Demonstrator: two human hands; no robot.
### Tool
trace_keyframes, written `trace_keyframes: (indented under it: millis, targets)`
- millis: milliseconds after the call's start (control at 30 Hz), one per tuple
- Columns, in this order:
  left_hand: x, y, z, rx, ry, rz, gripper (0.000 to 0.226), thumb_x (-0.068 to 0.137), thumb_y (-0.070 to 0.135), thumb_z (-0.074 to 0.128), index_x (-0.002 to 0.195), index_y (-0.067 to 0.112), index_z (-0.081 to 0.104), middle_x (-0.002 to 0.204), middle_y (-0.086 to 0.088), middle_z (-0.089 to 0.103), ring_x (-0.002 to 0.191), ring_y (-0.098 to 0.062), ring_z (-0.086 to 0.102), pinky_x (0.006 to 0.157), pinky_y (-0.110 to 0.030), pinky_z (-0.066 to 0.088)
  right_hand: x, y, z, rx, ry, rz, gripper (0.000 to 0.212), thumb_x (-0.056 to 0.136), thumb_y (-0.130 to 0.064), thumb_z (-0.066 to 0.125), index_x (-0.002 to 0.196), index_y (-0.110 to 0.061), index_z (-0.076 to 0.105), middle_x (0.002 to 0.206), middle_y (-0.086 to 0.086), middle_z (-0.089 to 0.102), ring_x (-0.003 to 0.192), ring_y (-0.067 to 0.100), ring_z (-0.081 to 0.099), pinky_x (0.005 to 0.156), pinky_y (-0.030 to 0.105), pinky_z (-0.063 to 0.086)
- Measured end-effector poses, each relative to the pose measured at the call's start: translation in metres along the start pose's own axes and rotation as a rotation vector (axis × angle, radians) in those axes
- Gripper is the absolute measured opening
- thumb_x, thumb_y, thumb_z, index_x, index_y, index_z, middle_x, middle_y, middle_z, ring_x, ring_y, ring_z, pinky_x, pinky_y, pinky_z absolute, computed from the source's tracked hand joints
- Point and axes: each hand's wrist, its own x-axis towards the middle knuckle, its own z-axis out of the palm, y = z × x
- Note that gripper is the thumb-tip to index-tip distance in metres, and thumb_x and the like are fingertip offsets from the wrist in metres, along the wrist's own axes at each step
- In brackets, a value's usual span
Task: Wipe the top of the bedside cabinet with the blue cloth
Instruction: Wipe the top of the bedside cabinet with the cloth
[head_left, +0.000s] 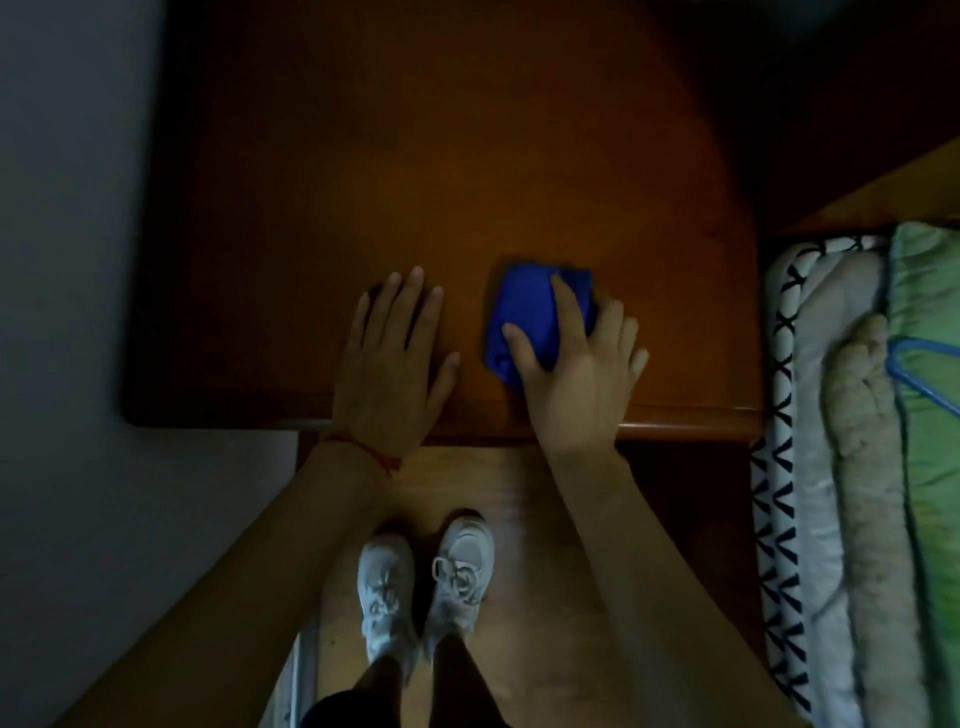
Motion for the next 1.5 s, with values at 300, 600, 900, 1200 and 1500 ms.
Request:
trace_keyframes:
  millis: [300, 600, 900, 1200, 1500]
  targets:
    - [-0.043, -0.031, -0.011, 0.056, 0.031, -0.048, 0.053, 0.094, 0.034, 0.037, 0.136, 0.003, 0.041, 0.143, -0.024, 0.037, 0.133, -0.034, 0.026, 0.108, -0.049, 0.013, -0.059, -0.021, 0.002, 0.056, 0.012, 0.090, 0.057, 0.082, -0.053, 0.047, 0.123, -0.015, 0.051, 0.111, 0.021, 0.053, 0.094, 0.024, 0.035, 0.080, 0.043, 0.038]
    - [-0.046, -0.039, -0.011, 0.056, 0.041, -0.018, 0.051, 0.097, 0.038, 0.031, 0.137, 0.007, 0.037, 0.143, -0.022, 0.037, 0.133, -0.033, 0.027, 0.108, -0.049, 0.016, -0.068, -0.030, 0.005, 0.001, 0.025, 0.066, 0.056, 0.082, -0.053, 0.046, 0.124, -0.016, 0.048, 0.110, 0.020, 0.053, 0.094, 0.023, 0.036, 0.078, 0.043, 0.040]
    - [-0.045, -0.037, -0.014, 0.034, -0.002, -0.039, 0.051, 0.095, 0.038, 0.031, 0.138, 0.009, 0.033, 0.143, -0.022, 0.037, 0.134, -0.033, 0.025, 0.109, -0.048, 0.013, 0.032, -0.032, 0.011, -0.004, -0.048, -0.016, 0.058, 0.084, -0.052, 0.053, 0.128, -0.015, 0.048, 0.120, 0.021, 0.049, 0.104, 0.034, 0.045, 0.085, 0.044, 0.033]
    - [-0.001, -0.039, -0.018, -0.029, -0.021, -0.081, 0.052, 0.099, 0.043, 0.023, 0.135, 0.008, 0.036, 0.141, -0.023, 0.040, 0.133, -0.032, 0.026, 0.109, -0.049, 0.013, 0.021, -0.029, 0.012, -0.027, -0.042, -0.141, 0.056, 0.081, -0.055, 0.046, 0.119, -0.015, 0.053, 0.105, 0.019, 0.056, 0.091, 0.029, 0.049, 0.074, 0.040, 0.039]
    - [0.083, -0.051, -0.012, 0.028, -0.071, -0.099, 0.054, 0.094, 0.037, 0.033, 0.136, 0.004, 0.043, 0.143, -0.020, 0.039, 0.133, -0.033, 0.028, 0.109, -0.049, 0.012, 0.037, -0.034, 0.016, -0.030, -0.067, -0.095, 0.057, 0.081, -0.056, 0.044, 0.125, -0.020, 0.044, 0.106, 0.018, 0.057, 0.091, 0.023, 0.038, 0.072, 0.041, 0.043]
